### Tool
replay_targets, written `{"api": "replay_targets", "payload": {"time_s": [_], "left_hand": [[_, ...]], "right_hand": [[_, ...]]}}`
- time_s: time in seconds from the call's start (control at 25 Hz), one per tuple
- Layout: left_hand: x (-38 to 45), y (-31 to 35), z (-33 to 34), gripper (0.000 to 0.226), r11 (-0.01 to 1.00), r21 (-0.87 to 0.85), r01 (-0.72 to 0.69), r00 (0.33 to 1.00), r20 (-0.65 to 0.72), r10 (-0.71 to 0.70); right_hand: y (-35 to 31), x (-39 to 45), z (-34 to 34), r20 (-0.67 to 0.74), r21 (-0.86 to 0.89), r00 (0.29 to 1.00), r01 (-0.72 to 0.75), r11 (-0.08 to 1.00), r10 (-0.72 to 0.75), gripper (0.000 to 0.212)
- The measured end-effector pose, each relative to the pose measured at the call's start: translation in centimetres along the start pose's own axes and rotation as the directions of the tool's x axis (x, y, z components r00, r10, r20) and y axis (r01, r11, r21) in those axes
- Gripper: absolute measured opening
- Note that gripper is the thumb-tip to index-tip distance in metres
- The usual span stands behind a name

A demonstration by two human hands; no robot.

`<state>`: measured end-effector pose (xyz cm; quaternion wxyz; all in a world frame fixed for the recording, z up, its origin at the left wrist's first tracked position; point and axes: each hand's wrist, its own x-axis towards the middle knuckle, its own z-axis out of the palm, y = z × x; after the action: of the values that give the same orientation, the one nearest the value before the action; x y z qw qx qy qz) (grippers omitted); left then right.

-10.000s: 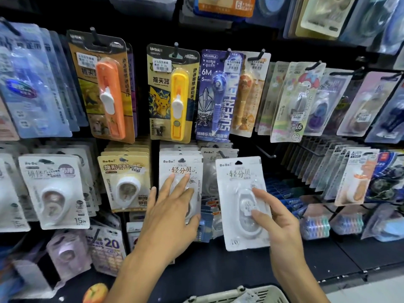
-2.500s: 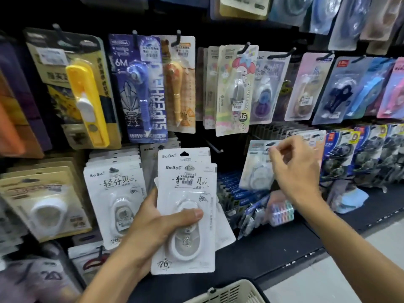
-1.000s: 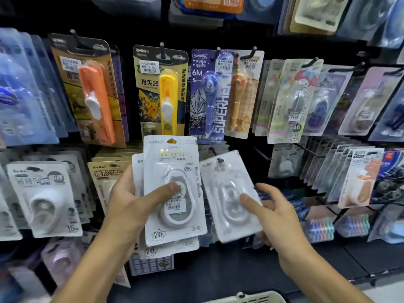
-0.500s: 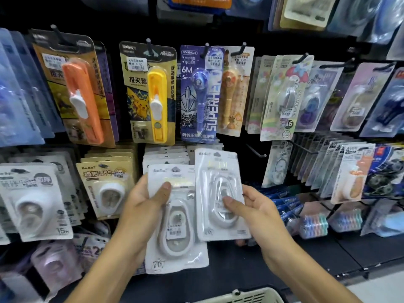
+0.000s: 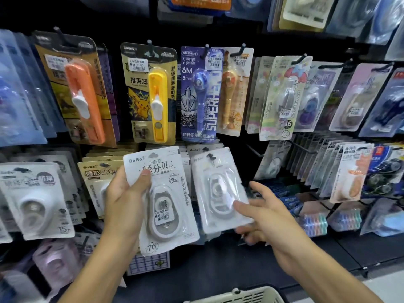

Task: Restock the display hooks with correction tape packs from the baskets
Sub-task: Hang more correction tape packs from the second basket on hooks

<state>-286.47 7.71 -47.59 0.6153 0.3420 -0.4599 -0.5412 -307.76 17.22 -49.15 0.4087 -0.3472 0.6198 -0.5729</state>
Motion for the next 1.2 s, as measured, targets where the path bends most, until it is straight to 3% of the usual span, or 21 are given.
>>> {"api": "replay_targets", "payload": {"time_s": [0.08,0.2,0.28,0.32,0.36,0.4,0.48,0.56,0.64,0.8,0.96,1.2], "left_hand": [[0.0,-0.5,0.2,0.025,0.999,0.019,0.049,0.998,0.037,-0.05],[-0.7,-1.4,1.6,0.025,0.99,0.009,0.141,0.976,0.169,-0.14],[-1.4,-1.9,2.2,0.025,0.992,0.06,0.107,0.954,0.274,-0.119],[-1.4,-2.2,2.1,0.023,0.989,0.15,0.015,0.955,0.29,-0.059],[-1.1,-2.3,1.8,0.02,0.945,0.299,-0.136,0.956,0.29,0.046],[-0.8,-2.4,1.3,0.017,0.823,0.483,-0.298,0.942,0.289,0.172],[-0.2,-2.4,0.3,0.028,0.495,0.73,-0.47,0.879,0.339,0.336],[0.1,-2.7,-0.1,0.039,0.345,0.805,-0.482,0.873,0.41,0.263],[0.0,-3.2,-0.2,0.045,0.22,0.845,-0.488,0.872,0.462,0.161],[0.0,-3.3,-0.5,0.058,0.103,0.871,-0.48,0.877,0.475,0.066],[-0.1,-4.1,-0.8,0.074,-0.06,0.862,-0.503,0.864,0.5,-0.057],[-0.3,-3.8,-1.0,0.083,-0.087,0.86,-0.503,0.862,0.491,-0.127]], "right_hand": [[0.9,0.1,0.6,-0.027,-0.061,0.999,0.014,0.998,-0.016,0.066],[2.1,-0.5,2.5,0.226,-0.005,0.963,0.15,0.989,-0.145,0.072],[2.5,-0.7,3.6,0.314,0.124,0.914,0.228,0.966,-0.256,0.067],[2.6,-0.6,3.9,0.281,0.184,0.908,0.266,0.946,-0.31,0.06],[2.5,-0.3,3.9,0.214,0.214,0.914,0.302,0.929,-0.346,0.053],[2.4,0.0,3.5,0.13,0.198,0.922,0.336,0.921,-0.365,0.046],[2.4,0.8,2.0,0.008,0.07,0.93,0.365,0.928,-0.367,0.035],[2.8,1.2,0.7,0.034,-0.109,0.933,0.359,0.927,-0.358,0.03],[3.3,1.4,0.6,0.098,-0.17,0.925,0.379,0.91,-0.367,0.031],[3.6,1.9,0.1,0.11,-0.054,0.922,0.379,0.924,-0.372,0.032],[3.4,2.0,-1.1,0.074,0.227,0.952,0.273,0.935,-0.296,0.023],[2.8,2.3,1.5,-0.065,-0.001,0.932,0.359,0.934,-0.358,0.031]]}}
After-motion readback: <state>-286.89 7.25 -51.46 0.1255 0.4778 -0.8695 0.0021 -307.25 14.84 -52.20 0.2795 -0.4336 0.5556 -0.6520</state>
